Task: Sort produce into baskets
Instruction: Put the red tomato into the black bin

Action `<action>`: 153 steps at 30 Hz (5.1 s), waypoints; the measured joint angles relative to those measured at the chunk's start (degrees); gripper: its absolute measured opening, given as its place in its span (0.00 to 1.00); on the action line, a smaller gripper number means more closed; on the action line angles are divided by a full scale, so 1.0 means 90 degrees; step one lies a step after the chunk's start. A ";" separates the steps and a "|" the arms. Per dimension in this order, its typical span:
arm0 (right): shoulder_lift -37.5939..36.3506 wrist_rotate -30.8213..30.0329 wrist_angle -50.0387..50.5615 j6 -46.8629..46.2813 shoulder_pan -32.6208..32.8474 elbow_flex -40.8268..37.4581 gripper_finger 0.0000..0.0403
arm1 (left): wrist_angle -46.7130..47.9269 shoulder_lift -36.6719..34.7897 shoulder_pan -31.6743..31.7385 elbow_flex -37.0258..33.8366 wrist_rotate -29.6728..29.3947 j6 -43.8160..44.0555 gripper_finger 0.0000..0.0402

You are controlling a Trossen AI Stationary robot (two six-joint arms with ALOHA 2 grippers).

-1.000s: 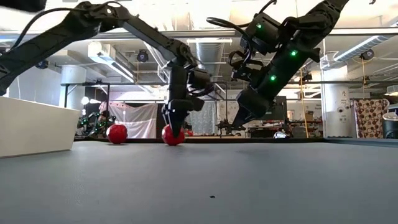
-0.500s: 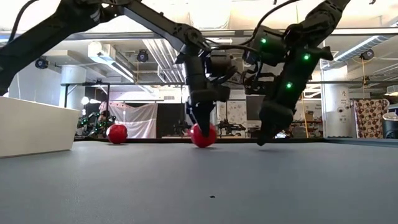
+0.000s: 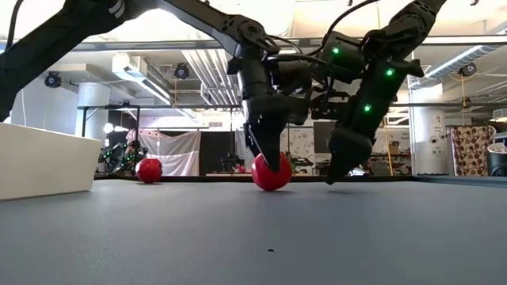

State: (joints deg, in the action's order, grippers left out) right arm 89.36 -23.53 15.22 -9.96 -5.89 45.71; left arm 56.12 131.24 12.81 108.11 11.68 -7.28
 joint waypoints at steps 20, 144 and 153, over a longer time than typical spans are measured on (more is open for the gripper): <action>0.0027 0.0005 -0.0325 -0.0066 0.0000 -0.0005 0.90 | 0.0265 -0.0337 0.0076 -0.0149 -0.0037 0.0038 0.84; 0.1909 0.2157 -0.0242 0.2622 -0.1231 0.2577 0.90 | -0.6488 -0.6440 -0.0244 -0.7616 -0.0699 0.1017 0.97; 0.2013 0.2113 -0.0234 0.2353 -0.1212 0.2569 0.83 | -0.6859 -0.6433 -0.0935 -0.7617 -0.1362 0.1340 0.94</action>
State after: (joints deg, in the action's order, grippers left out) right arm 107.48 -4.51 13.11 11.22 -16.80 68.84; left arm -5.61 73.34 4.40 39.56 -0.57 4.77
